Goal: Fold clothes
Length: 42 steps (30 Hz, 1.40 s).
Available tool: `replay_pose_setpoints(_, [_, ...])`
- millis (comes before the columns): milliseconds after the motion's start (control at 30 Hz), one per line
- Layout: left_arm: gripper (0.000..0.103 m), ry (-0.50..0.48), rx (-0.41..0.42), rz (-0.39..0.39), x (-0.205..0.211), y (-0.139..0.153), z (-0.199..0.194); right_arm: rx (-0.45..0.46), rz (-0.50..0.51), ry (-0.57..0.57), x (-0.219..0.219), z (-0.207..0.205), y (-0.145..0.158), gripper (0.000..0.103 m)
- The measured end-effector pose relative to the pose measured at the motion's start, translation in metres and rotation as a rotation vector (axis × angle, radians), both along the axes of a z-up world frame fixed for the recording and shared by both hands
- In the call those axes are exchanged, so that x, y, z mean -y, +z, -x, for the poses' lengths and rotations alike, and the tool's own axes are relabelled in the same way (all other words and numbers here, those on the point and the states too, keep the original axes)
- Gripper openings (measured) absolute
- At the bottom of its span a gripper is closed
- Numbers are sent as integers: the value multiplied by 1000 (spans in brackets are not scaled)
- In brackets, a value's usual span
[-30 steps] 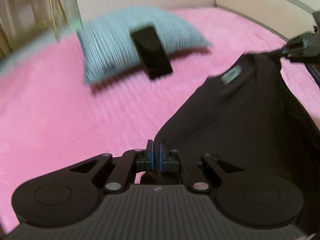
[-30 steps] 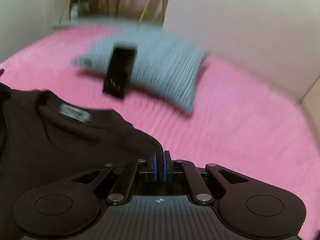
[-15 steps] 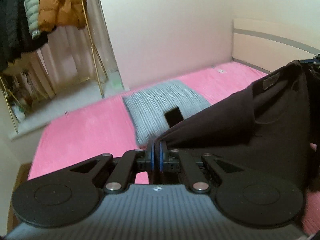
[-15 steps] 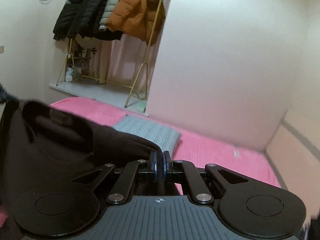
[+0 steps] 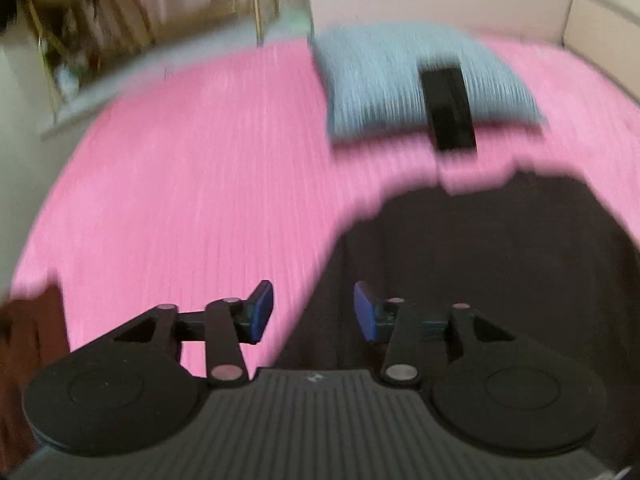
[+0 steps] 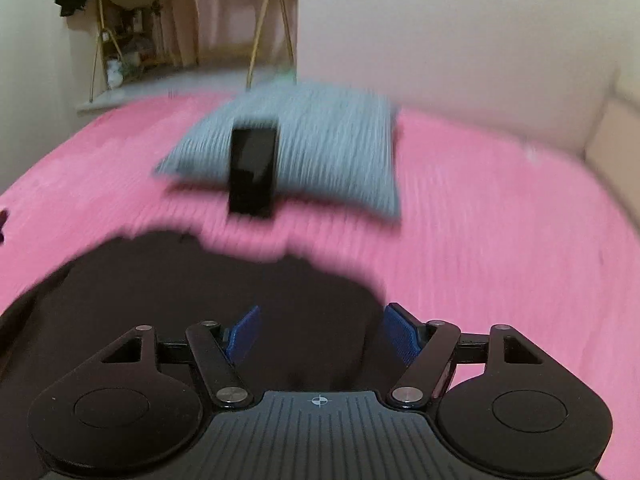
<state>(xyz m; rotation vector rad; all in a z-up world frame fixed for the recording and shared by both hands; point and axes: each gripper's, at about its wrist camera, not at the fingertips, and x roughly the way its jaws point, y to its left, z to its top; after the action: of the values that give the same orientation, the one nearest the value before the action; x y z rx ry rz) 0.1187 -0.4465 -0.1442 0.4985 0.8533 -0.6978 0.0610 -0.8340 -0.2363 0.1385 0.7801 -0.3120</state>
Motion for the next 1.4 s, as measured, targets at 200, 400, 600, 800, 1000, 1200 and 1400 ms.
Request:
replay_pose_setpoints(200, [41, -17, -229, -125, -73, -58, 93, -278, -70, -120, -33, 125, -44, 72])
replay_pose_setpoints(400, [41, -123, -313, -185, -66, -81, 151, -376, -77, -212, -14, 192, -73, 72])
replay_pose_setpoints(600, [41, -403, -205, -134, 14, -57, 187, -272, -125, -365, 4, 247, -44, 72])
replay_pose_setpoints(800, [41, -733, -95, -98, 118, -47, 248, -391, 12, -224, -4, 270, -41, 72])
replay_pose_setpoints(1000, [45, -882, -74, -109, 159, -55, 298, -442, 33, 86, 6, 253, -64, 62])
replay_pose_setpoints(1200, [45, -867, -72, -147, 162, -49, 298, -394, 193, 104, 27, 260, -18, 1])
replay_pose_setpoints(1400, [45, -828, -83, -168, 146, -37, 297, -299, 817, -115, 39, 309, 46, 26])
